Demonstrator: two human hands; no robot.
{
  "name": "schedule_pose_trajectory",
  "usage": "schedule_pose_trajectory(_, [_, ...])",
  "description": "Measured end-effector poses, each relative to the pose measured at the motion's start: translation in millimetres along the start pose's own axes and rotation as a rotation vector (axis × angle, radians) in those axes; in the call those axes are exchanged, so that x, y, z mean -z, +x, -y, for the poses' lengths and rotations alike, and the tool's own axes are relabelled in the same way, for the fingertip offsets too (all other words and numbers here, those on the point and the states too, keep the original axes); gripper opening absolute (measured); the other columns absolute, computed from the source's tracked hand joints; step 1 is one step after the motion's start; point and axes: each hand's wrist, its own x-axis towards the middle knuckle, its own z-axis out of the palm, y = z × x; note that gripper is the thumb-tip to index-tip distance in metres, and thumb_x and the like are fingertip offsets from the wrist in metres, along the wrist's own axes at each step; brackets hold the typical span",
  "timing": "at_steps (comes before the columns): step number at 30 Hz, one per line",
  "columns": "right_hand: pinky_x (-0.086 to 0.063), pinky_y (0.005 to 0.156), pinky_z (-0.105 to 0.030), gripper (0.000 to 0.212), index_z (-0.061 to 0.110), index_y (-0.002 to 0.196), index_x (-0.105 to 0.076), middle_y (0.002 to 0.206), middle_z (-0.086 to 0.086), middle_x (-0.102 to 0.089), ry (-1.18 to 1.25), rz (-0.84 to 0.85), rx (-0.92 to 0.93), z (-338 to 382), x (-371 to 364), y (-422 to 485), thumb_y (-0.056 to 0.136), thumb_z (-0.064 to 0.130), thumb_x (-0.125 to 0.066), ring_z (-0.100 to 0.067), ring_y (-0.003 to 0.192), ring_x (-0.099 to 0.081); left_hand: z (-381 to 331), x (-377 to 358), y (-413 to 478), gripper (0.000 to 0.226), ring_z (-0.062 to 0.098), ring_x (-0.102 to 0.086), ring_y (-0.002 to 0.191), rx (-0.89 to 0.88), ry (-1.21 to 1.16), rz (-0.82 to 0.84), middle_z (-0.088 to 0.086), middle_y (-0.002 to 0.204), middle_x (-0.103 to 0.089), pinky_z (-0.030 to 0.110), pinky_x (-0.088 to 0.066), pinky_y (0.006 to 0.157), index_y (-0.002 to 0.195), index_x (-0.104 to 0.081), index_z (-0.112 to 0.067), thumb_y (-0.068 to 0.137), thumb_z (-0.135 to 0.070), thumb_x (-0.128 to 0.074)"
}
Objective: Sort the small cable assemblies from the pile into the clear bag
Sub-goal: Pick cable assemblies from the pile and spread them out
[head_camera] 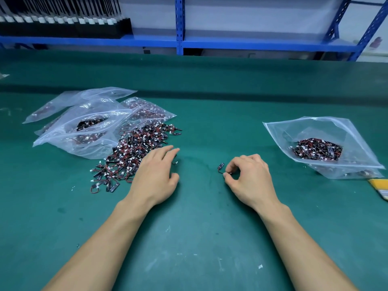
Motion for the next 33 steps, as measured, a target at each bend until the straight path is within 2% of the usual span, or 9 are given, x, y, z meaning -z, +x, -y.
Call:
schedule_pose_trajectory(7, [-0.033,0.087,-0.033,0.038,0.033,0.106,-0.061,0.099,0.020,-0.058,0.097,0.011,-0.035,-17,20,1,0.070,0.020,-0.064,-0.010,0.101,-0.040,-5,-8,3,0.042,0.022,-0.052,0.110,-0.128,-0.051,0.015,-0.006,0.130,-0.063,0.033,-0.041,0.103,0.124,-0.068,-0.018,0.089,0.000,-0.053])
schedule_pose_trajectory(11, [-0.043,0.083,-0.031,0.041,0.033,0.106,-0.063,0.097,0.022,-0.059,0.108,0.099,-0.054,-27,25,2,0.071,0.010,-0.066,-0.004,0.088,-0.046,-17,-15,6,0.029,0.024,-0.062,0.113,-0.206,-0.148,0.012,-0.003,0.127,-0.067,0.036,-0.046,0.101,0.117,-0.073,-0.014,0.095,-0.003,-0.057])
schedule_pose_trajectory(14, [-0.047,0.078,-0.026,0.039,0.030,0.105,-0.066,0.093,0.020,-0.063,0.184,0.107,-0.050,-29,21,2,0.074,0.007,-0.066,-0.001,0.078,-0.052,-30,-19,11,0.033,0.019,-0.062,0.117,-0.239,-0.240,0.034,-0.002,0.131,-0.065,0.033,-0.045,0.104,0.124,-0.070,-0.013,0.094,-0.003,-0.061])
schedule_pose_trajectory(17, [-0.048,0.075,-0.024,0.032,0.026,0.103,-0.069,0.089,0.018,-0.066,0.236,0.072,-0.024,-27,15,2,0.079,0.005,-0.068,-0.005,0.073,-0.055,-38,-22,11,0.047,0.012,-0.063,0.109,-0.285,-0.350,0.092,-0.004,0.139,-0.058,0.025,-0.044,0.104,0.132,-0.063,-0.016,0.091,0.005,-0.060])
schedule_pose_trajectory(19, [-0.049,0.075,-0.024,0.029,0.025,0.103,-0.069,0.089,0.018,-0.066,0.253,0.056,-0.013,-27,12,2,0.082,0.005,-0.070,-0.007,0.072,-0.055,-34,-22,9,0.050,0.011,-0.060,0.115,-0.287,-0.339,0.072,-0.006,0.142,-0.056,0.025,-0.042,0.107,0.135,-0.061,-0.018,0.091,0.005,-0.060])
schedule_pose_trajectory(23, [-0.049,0.076,-0.025,0.030,0.027,0.105,-0.068,0.093,0.018,-0.067,0.284,0.027,-0.025,-27,9,3,0.083,0.008,-0.069,-0.009,0.072,-0.056,-16,-17,12,0.053,0.024,-0.036,0.140,-0.098,-0.042,-0.026,0.002,0.155,-0.039,0.039,-0.030,0.117,0.146,-0.047,-0.019,0.096,-0.025,-0.060])
schedule_pose_trajectory(27, [-0.049,0.076,-0.027,0.027,0.030,0.105,-0.067,0.093,0.020,-0.067,0.298,-0.001,-0.044,-25,7,3,0.084,0.014,-0.071,-0.007,0.073,-0.057,-4,-17,16,0.069,0.027,-0.015,0.150,0.155,0.240,-0.022,0.011,0.164,-0.018,0.041,-0.008,0.123,0.155,-0.027,-0.018,0.097,-0.056,-0.038])
schedule_pose_trajectory(30, [-0.050,0.077,-0.029,0.025,0.030,0.105,-0.067,0.095,0.020,-0.067,0.298,-0.008,-0.054,-26,7,3,0.085,0.015,-0.070,-0.007,0.074,-0.058,-1,-20,14,0.076,0.026,-0.011,0.151,0.223,0.315,0.014,0.012,0.165,-0.014,0.043,0.002,0.123,0.155,-0.025,-0.020,0.095,-0.067,-0.023])
schedule_pose_trajectory(33, [-0.051,0.078,-0.030,0.024,0.029,0.105,-0.067,0.095,0.020,-0.067,0.294,-0.009,-0.055,-25,6,2,0.085,0.016,-0.071,-0.007,0.075,-0.058,1,-19,13,0.077,0.024,-0.015,0.150,0.205,0.334,0.019,0.010,0.163,-0.023,0.046,0.004,0.123,0.152,-0.033,-0.021,0.094,-0.070,-0.021])
